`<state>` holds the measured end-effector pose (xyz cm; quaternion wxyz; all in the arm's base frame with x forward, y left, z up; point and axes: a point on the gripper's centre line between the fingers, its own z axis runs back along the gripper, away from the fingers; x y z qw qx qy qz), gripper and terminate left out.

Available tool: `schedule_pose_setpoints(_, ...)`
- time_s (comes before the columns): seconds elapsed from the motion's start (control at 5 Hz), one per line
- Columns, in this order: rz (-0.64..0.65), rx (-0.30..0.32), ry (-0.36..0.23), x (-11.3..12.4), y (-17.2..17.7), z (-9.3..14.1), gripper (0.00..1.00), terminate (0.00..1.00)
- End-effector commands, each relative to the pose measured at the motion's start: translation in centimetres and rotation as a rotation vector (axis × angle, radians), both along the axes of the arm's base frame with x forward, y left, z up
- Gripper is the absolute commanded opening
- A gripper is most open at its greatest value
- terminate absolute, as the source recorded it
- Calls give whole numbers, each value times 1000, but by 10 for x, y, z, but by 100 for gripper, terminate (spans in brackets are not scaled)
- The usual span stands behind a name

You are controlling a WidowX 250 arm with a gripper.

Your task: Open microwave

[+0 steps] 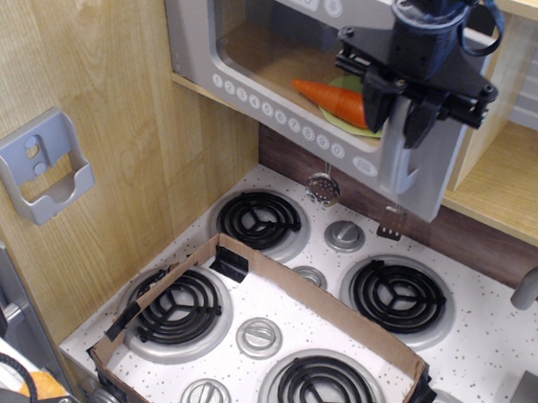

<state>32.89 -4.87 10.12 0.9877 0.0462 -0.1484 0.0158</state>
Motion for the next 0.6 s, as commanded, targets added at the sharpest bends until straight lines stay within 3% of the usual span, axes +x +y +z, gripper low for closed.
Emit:
schedule_pose_setpoints(0.0, 95, -10, -6, -20, -20, 9, 100, 0)
schedule_pose_setpoints(0.2, 210, -43, -74, -57, -46, -13, 100, 0)
schedule_pose_setpoints(0.4, 233, -54, -66, -72, -72, -23, 100, 0)
